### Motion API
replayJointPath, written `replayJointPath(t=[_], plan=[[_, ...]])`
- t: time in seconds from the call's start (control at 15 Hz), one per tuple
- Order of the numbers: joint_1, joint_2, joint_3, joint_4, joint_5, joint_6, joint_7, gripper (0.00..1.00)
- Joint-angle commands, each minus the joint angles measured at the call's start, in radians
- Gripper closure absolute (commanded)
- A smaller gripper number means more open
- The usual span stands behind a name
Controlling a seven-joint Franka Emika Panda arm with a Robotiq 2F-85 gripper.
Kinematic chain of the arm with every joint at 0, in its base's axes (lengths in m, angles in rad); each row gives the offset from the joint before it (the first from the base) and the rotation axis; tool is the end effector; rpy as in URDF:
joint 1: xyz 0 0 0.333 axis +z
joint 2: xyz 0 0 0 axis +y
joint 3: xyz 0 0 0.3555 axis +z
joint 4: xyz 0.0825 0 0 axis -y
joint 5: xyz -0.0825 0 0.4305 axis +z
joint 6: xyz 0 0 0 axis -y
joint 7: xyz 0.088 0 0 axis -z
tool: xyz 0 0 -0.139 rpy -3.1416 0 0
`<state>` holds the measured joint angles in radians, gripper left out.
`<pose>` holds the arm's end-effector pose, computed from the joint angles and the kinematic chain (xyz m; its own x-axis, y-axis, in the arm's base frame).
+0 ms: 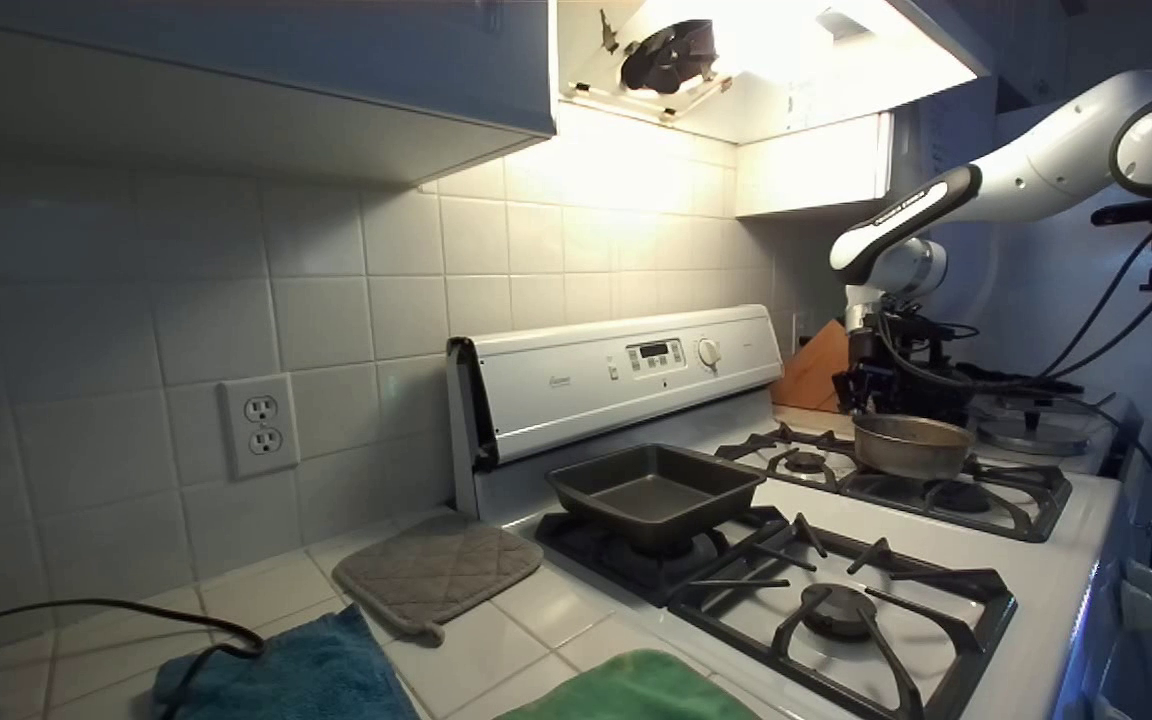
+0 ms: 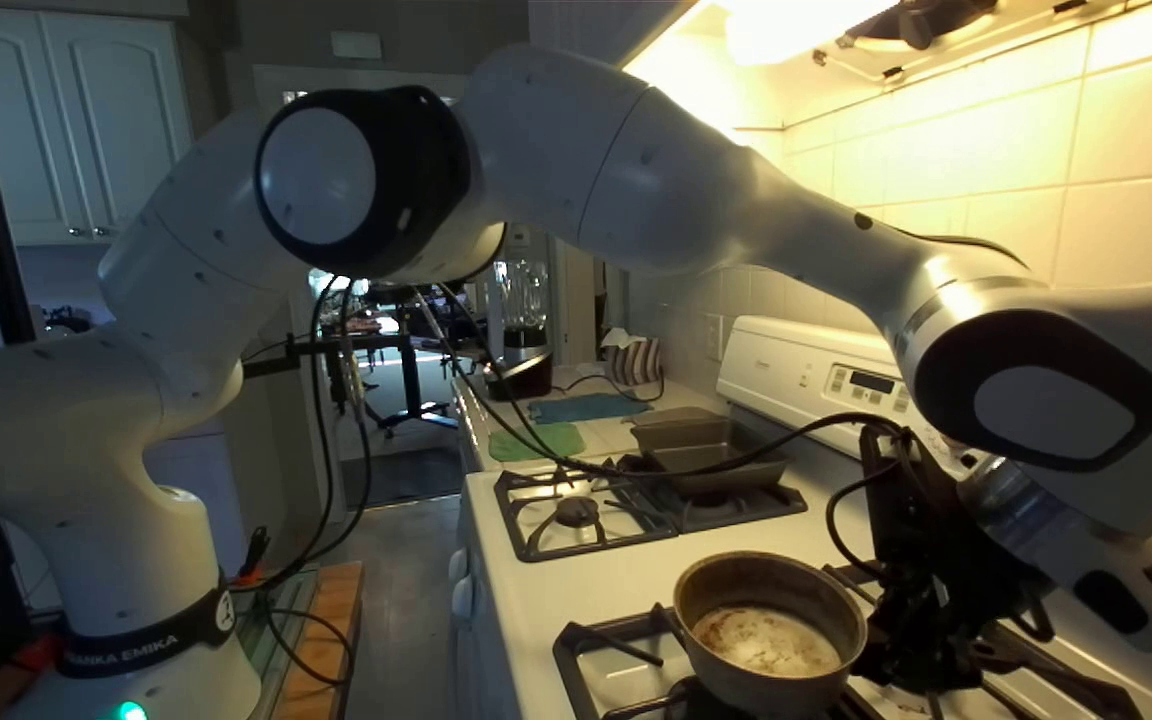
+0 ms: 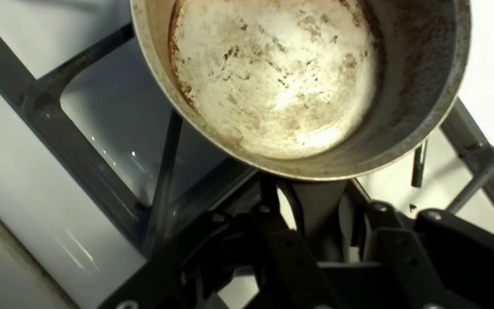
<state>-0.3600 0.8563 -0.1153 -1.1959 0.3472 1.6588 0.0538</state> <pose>0.7167 -0.2952 0.2213 0.7789 -0.4894 -0.3921 -0.5911 -0.7818 -0.1984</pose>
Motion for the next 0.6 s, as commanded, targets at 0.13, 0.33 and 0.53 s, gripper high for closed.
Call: replayJointPath(t=[0.13,0.33,0.53], plan=[[-0.024,0.081,0.01,0.081,-0.011,-0.202,0.017,0.88],[-0.028,0.1,0.006,0.105,-0.01,-0.252,0.016,0.88],[-0.031,0.103,0.002,0.118,-0.01,-0.264,0.016,0.88]])
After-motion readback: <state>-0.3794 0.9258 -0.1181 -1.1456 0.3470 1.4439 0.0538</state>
